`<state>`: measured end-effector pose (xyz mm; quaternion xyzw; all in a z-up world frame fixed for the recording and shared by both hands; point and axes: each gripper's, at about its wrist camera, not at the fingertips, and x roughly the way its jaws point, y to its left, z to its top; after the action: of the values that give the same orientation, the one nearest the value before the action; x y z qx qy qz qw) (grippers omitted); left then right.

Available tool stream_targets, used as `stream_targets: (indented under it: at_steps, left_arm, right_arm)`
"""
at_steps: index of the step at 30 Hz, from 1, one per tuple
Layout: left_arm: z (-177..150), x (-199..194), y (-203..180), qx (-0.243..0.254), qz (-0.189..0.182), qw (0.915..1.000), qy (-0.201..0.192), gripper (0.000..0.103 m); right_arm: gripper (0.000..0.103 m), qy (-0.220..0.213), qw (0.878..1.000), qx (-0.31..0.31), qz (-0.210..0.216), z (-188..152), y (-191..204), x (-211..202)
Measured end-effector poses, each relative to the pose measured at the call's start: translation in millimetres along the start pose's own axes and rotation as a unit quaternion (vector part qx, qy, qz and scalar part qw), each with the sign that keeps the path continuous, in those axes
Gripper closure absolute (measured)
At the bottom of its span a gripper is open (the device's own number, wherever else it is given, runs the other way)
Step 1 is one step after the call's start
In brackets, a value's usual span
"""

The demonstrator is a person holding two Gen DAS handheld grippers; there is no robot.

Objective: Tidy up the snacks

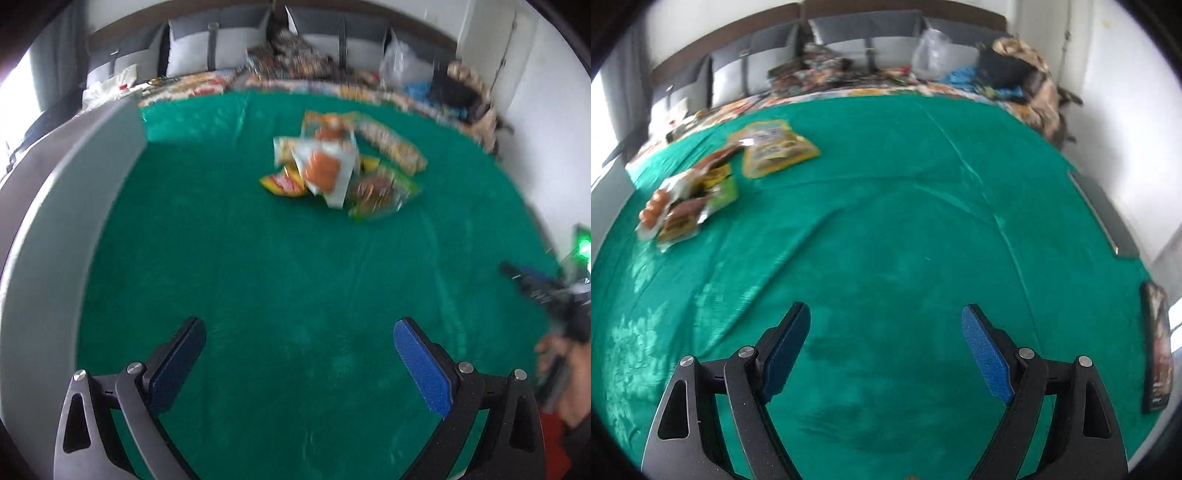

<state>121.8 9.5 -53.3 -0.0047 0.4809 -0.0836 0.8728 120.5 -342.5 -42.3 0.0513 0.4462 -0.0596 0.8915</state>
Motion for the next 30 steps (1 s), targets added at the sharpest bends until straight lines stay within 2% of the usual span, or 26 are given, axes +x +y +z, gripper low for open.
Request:
stream_targets:
  at_steps: [2, 5, 8, 9, 11, 14, 30]
  left_arm:
    - [2.3, 17.7, -7.3, 0.009, 0.022, 0.9997, 0.004, 0.002]
    - [10.0, 34.7, -4.2, 0.005, 0.032, 0.9995, 0.001, 0.002]
    - [21.0, 55.3, 4.6, -0.003, 0.049, 0.9988, 0.001, 0.002]
    - [21.1, 59.7, 6.9, -0.007, 0.053, 0.9985, 0.001, 0.002]
    - [17.5, 68.8, 14.3, -0.021, 0.055, 0.9983, -0.001, 0.001]
    - [12.2, 68.8, 16.6, -0.015, 0.059, 0.9976, -0.032, 0.0]
    - [14.2, 70.8, 17.0, -0.015, 0.058, 0.9976, -0.035, 0.0]
  right_arm:
    - [0.017, 0.008, 1.0, 0.018, 0.002, -0.8, -12.8, 7.5]
    - [0.015, -0.004, 0.999, 0.033, 0.013, -5.6, -21.6, 5.1]
    - [0.011, 0.002, 1.0, 0.021, 0.006, -8.2, -17.3, 4.4]
    - [0.01, 0.007, 1.0, 0.007, -0.009, -9.1, -10.9, 4.5]
    - [0.009, 0.007, 1.0, 0.004, -0.009, -11.0, -9.1, 2.8]
    - [0.009, 0.007, 1.0, 0.007, -0.005, -11.5, -11.9, 4.0]
    - [0.008, 0.007, 1.0, 0.007, -0.006, -11.2, -12.7, 4.1]
